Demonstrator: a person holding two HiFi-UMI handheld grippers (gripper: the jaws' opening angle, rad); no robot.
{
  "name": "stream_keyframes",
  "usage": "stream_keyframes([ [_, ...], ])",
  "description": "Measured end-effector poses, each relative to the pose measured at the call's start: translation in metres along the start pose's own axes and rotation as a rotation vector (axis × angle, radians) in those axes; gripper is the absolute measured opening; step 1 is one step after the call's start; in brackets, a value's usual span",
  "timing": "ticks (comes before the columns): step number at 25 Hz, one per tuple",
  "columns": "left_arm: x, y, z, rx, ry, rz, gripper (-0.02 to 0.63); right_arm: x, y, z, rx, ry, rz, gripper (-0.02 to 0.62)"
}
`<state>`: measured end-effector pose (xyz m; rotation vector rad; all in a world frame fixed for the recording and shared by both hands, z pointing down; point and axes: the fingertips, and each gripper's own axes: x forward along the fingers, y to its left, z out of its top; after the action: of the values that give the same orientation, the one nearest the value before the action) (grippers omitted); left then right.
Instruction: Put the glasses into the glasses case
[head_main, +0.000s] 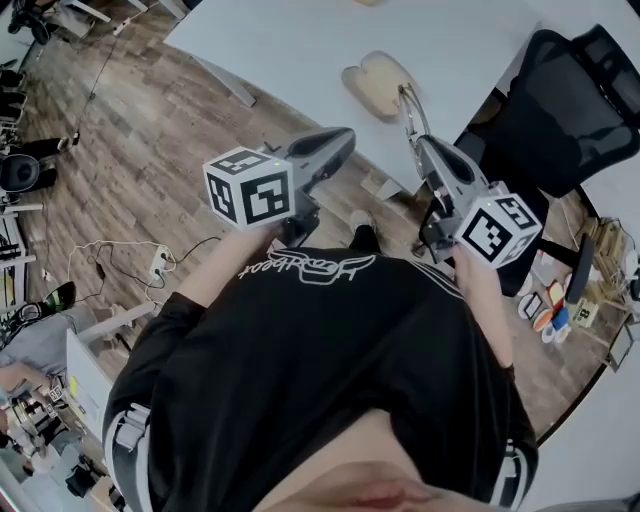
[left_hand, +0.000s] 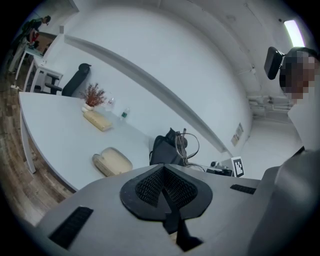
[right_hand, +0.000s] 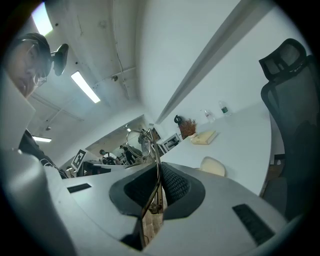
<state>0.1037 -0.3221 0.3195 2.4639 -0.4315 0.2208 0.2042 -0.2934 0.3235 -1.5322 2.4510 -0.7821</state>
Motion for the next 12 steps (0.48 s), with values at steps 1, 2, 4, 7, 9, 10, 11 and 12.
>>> stream_keyframes([
  [1, 0.006, 0.006, 0.002, -0.009, 0.004, 0.006, 0.006, 0.005, -0.007, 0.002, 0.006, 0.001, 0.001, 0.026],
  [2, 0.012, 0.012, 0.003, -0.016, 0.008, 0.013, 0.006, 0.009, -0.015, 0.003, 0.008, 0.006, 0.0, 0.026],
  [4, 0.024, 0.021, 0.005, -0.025, 0.017, 0.023, 0.006, 0.017, -0.029, 0.006, 0.008, 0.016, -0.002, 0.026],
  [7, 0.037, 0.032, 0.006, -0.036, 0.033, 0.034, 0.006, 0.029, -0.044, 0.008, 0.016, 0.021, 0.002, 0.026],
  [9, 0.042, 0.04, 0.006, -0.048, 0.041, 0.041, 0.006, 0.038, -0.051, 0.009, 0.03, 0.022, 0.004, 0.026],
  [10, 0.044, 0.044, 0.006, -0.055, 0.044, 0.044, 0.006, 0.043, -0.055, 0.007, 0.036, 0.03, 0.002, 0.026],
  [11, 0.046, 0.048, 0.005, -0.064, 0.046, 0.047, 0.006, 0.047, -0.059, 0.006, 0.04, 0.041, -0.001, 0.026],
  [12, 0.048, 0.052, 0.004, -0.075, 0.048, 0.05, 0.007, 0.05, -0.064, 0.004, 0.042, 0.053, -0.004, 0.026],
])
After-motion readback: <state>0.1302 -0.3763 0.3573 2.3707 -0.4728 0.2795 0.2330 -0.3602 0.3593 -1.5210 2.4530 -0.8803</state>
